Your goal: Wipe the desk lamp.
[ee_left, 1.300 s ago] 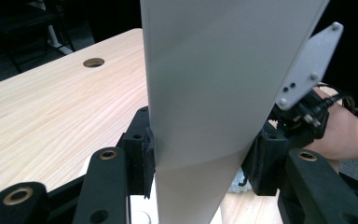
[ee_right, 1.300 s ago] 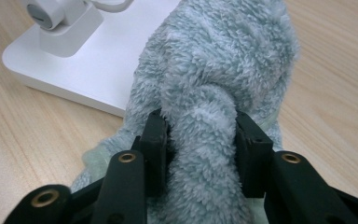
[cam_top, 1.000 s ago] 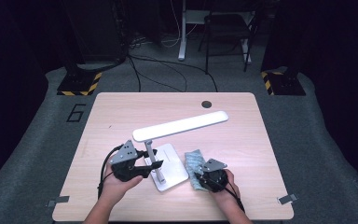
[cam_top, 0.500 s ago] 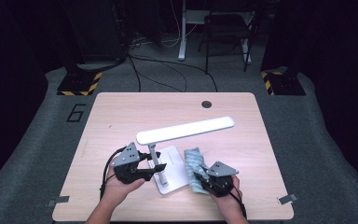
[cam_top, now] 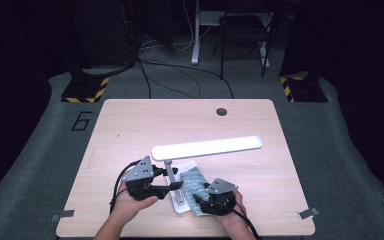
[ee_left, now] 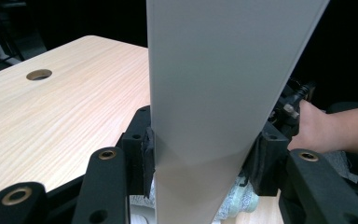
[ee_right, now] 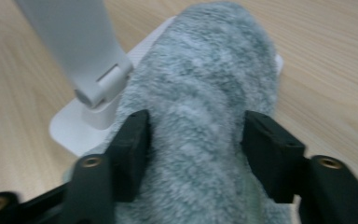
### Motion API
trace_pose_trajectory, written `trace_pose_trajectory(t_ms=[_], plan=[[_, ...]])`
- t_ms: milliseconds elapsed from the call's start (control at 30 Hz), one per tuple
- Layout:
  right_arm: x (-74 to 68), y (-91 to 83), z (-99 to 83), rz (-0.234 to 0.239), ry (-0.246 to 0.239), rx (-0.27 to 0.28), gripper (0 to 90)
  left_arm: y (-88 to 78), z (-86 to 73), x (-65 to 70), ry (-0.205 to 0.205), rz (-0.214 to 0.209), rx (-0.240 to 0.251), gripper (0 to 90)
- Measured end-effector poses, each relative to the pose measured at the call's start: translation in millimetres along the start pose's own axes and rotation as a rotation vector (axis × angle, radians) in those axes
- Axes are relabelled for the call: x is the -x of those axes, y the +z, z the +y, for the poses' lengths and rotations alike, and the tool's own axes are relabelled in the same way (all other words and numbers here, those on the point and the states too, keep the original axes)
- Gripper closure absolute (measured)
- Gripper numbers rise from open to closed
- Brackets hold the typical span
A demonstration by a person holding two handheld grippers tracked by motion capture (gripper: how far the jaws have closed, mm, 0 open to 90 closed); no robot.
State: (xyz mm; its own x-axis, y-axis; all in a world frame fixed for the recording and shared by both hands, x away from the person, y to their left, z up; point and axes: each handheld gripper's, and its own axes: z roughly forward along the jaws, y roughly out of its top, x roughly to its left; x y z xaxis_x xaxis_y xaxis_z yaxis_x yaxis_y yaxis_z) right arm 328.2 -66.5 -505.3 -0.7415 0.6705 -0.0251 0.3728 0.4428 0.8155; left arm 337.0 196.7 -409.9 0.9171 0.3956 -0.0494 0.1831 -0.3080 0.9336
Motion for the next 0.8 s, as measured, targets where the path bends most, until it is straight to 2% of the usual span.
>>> trace_pose_trajectory(t_ms=[67,200,333,367,400,500,667,700,800], plan=[[1.5,-0.6,0.1,-0.024,0.011,0.003,31.0,0.1,-0.5,-0.2,-0.002,-0.008,0.005,51.8],[5.7,1.6,0.2,-0.026,0.051,0.005,25.3,0.3,-0.7,-0.5,-0.006,-0.01,0.007,51.7],[9.7,9.9,0.6,0.007,0.061,-0.005,23.1,1.2,-1.2,-0.3,-0.012,-0.006,0.017,51.5],[8.9,12.5,0.4,0.017,0.082,-0.007,22.3,1.2,-1.2,-0.5,-0.011,-0.005,0.016,51.4],[9.6,14.9,0.2,0.024,0.075,-0.008,21.7,1.4,-1.4,-0.6,-0.014,-0.007,0.019,51.4],[9.7,19.4,-0.3,0.041,0.067,-0.018,20.9,1.4,-1.7,-0.9,-0.022,-0.008,0.021,51.1],[9.1,21.9,-2.6,0.047,0.101,-0.02,21.1,1.7,-1.9,-1.1,-0.031,-0.01,0.022,50.5],[10.7,22.2,-3.1,0.05,0.088,-0.018,21.6,1.7,-1.9,-1.1,-0.033,-0.01,0.021,50.5],[11.8,21.4,-4.0,0.052,0.098,-0.022,25.6,0.9,-1.6,-1.6,-0.035,-0.014,0.011,50.1]])
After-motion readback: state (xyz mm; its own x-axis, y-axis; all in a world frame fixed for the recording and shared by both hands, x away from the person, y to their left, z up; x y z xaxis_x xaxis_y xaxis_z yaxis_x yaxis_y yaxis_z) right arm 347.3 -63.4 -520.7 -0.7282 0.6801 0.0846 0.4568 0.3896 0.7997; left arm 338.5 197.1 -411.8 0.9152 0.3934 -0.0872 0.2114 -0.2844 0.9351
